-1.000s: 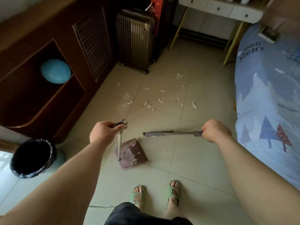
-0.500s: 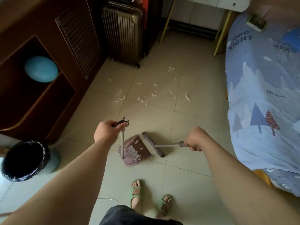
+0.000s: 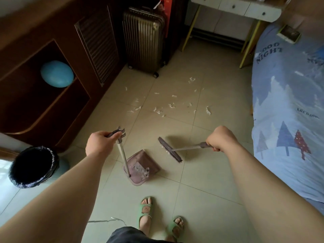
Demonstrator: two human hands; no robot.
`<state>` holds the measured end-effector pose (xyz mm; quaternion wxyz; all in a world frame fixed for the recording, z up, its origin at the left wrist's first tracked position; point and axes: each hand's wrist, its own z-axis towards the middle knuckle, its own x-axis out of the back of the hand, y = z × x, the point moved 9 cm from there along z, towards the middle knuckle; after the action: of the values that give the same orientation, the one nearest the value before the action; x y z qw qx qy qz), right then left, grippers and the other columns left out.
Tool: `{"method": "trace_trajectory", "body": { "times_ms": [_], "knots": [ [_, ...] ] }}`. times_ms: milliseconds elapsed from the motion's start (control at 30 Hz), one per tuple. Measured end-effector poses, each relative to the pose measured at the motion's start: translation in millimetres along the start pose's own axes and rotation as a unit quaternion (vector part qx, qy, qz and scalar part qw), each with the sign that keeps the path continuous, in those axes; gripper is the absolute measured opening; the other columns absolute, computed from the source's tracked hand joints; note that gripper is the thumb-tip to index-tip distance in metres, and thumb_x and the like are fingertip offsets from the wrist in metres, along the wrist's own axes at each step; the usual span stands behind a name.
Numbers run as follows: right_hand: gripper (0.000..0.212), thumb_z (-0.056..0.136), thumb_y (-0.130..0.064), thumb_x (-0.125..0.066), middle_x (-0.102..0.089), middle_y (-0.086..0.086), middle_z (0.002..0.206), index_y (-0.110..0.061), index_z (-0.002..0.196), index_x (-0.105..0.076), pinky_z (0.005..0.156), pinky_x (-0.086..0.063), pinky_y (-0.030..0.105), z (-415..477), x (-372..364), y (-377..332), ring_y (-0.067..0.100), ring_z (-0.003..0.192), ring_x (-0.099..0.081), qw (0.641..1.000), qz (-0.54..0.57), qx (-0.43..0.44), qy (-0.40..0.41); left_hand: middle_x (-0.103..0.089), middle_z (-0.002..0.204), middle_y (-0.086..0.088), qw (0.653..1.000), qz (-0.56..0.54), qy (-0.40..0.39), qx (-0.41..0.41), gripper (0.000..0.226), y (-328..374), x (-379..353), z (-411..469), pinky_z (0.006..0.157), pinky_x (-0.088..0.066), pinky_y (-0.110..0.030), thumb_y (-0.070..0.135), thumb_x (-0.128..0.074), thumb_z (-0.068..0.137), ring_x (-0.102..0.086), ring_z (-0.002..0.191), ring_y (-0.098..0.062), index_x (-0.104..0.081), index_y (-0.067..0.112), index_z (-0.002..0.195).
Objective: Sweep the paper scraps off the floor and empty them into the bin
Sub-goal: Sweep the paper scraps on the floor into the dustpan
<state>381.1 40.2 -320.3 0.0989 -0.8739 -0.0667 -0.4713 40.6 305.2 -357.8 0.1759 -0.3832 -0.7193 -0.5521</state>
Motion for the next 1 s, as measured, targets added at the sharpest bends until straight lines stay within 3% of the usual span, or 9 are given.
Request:
{"method": "trace_trajectory", "body": {
  "times_ms": [67, 167, 267, 333, 500, 567, 733, 900, 1000],
  "knots": [
    [0.013, 0.077, -0.01, -0.062, -0.063, 0.007, 0.055, -0.008, 0.063, -0.06, 0.047, -0.036, 0.018, 6.3, -7.1, -9.7, 0.02, 0.049, -0.056, 1.0, 0.002, 0.002, 0.019, -0.071, 0.081, -0.001, 1.0, -0.006, 0.013, 0.009, 0.031, -6.4, 10.8, 3.9, 0.06, -0.047, -0.03, 0.049, -0.073, 0.082, -0.065, 0.075, -0.021, -0.076, 0.019, 0.09],
    [0.012, 0.08, -0.012, -0.063, -0.071, 0.013, 0.091, -0.01, 0.07, -0.056, 0.063, -0.042, 0.023, 13.9, -23.9, -29.6, 0.027, 0.077, -0.064, 0.999, 0.011, 0.017, 0.028, -0.071, 0.08, -0.001, 0.999, -0.013, 0.032, 0.019, 0.031, -15.3, 21.8, 7.8, 0.058, -0.045, -0.029, 0.048, -0.073, 0.083, -0.065, 0.074, -0.021, -0.077, 0.018, 0.09],
    [0.005, 0.082, -0.011, -0.061, -0.069, 0.013, 0.105, -0.011, 0.083, -0.056, 0.07, -0.042, 0.025, 13.5, -42.9, -51.0, 0.03, 0.096, -0.067, 0.999, 0.008, 0.041, 0.018, -0.069, 0.079, 0.0, 0.998, -0.022, 0.047, 0.028, 0.029, -19.4, 23.8, 7.1, 0.052, -0.04, -0.025, 0.044, -0.072, 0.085, -0.061, 0.068, -0.018, -0.077, 0.017, 0.093],
    [0.005, 0.083, -0.012, -0.062, -0.068, 0.014, 0.102, -0.011, 0.084, -0.057, 0.069, -0.041, 0.025, 11.6, -59.7, -67.0, 0.029, 0.094, -0.066, 0.998, -0.018, 0.057, -0.006, -0.069, 0.077, 0.001, 0.998, -0.017, 0.048, 0.033, 0.027, -19.6, 21.8, 9.0, 0.051, -0.04, -0.024, 0.045, -0.072, 0.085, -0.061, 0.066, -0.017, -0.077, 0.019, 0.092],
    [0.022, 0.079, -0.016, -0.067, -0.058, 0.005, 0.055, -0.01, 0.062, -0.055, 0.045, -0.033, 0.019, -6.4, -81.6, -103.8, 0.017, 0.046, -0.052, 0.987, -0.099, 0.094, -0.079, -0.069, 0.074, 0.004, 0.998, -0.026, 0.043, 0.041, 0.025, -12.1, 20.7, 22.0, 0.054, -0.042, -0.025, 0.048, -0.071, 0.083, -0.063, 0.066, -0.018, -0.075, 0.024, 0.089],
    [0.028, 0.077, -0.023, -0.072, -0.055, 0.002, 0.046, -0.009, 0.057, -0.059, 0.044, -0.034, 0.018, -11.0, -71.5, -111.5, 0.016, 0.038, -0.048, 0.985, -0.101, 0.095, -0.104, -0.069, 0.075, 0.004, 0.998, -0.025, 0.039, 0.037, 0.026, -7.7, 20.2, 26.8, 0.055, -0.043, -0.026, 0.049, -0.07, 0.084, -0.064, 0.067, -0.018, -0.075, 0.024, 0.09],
    [0.017, 0.074, -0.018, -0.067, -0.056, 0.003, 0.047, -0.008, 0.06, -0.064, 0.053, -0.037, 0.023, -8.2, -24.4, -112.8, 0.02, 0.043, -0.046, 0.989, -0.075, 0.088, -0.089, -0.067, 0.072, 0.005, 1.0, 0.001, 0.02, 0.02, 0.026, 12.5, 17.6, 38.9, 0.051, -0.04, -0.024, 0.05, -0.07, 0.084, -0.06, 0.063, -0.014, -0.074, 0.025, 0.088],
    [0.023, 0.074, -0.015, -0.061, -0.048, 0.0, 0.03, -0.009, 0.052, -0.061, 0.047, -0.036, 0.018, 18.1, 3.1, -96.7, 0.017, 0.032, -0.043, 0.996, -0.059, 0.061, -0.033, -0.068, 0.075, 0.003, 0.999, -0.007, 0.027, 0.028, 0.029, 19.8, 14.7, 48.3, 0.053, -0.04, -0.025, 0.05, -0.07, 0.084, -0.063, 0.068, -0.018, -0.074, 0.023, 0.09],
    [0.017, 0.074, -0.019, -0.065, -0.057, 0.002, 0.045, -0.011, 0.059, -0.061, 0.047, -0.035, 0.019, 38.9, 3.2, -92.4, 0.018, 0.043, -0.05, 0.998, -0.035, 0.057, -0.005, -0.068, 0.074, 0.003, 0.999, -0.026, 0.03, 0.034, 0.027, 21.0, 8.2, 51.2, 0.054, -0.042, -0.026, 0.048, -0.071, 0.084, -0.063, 0.067, -0.019, -0.074, 0.022, 0.089]
  ]
}}
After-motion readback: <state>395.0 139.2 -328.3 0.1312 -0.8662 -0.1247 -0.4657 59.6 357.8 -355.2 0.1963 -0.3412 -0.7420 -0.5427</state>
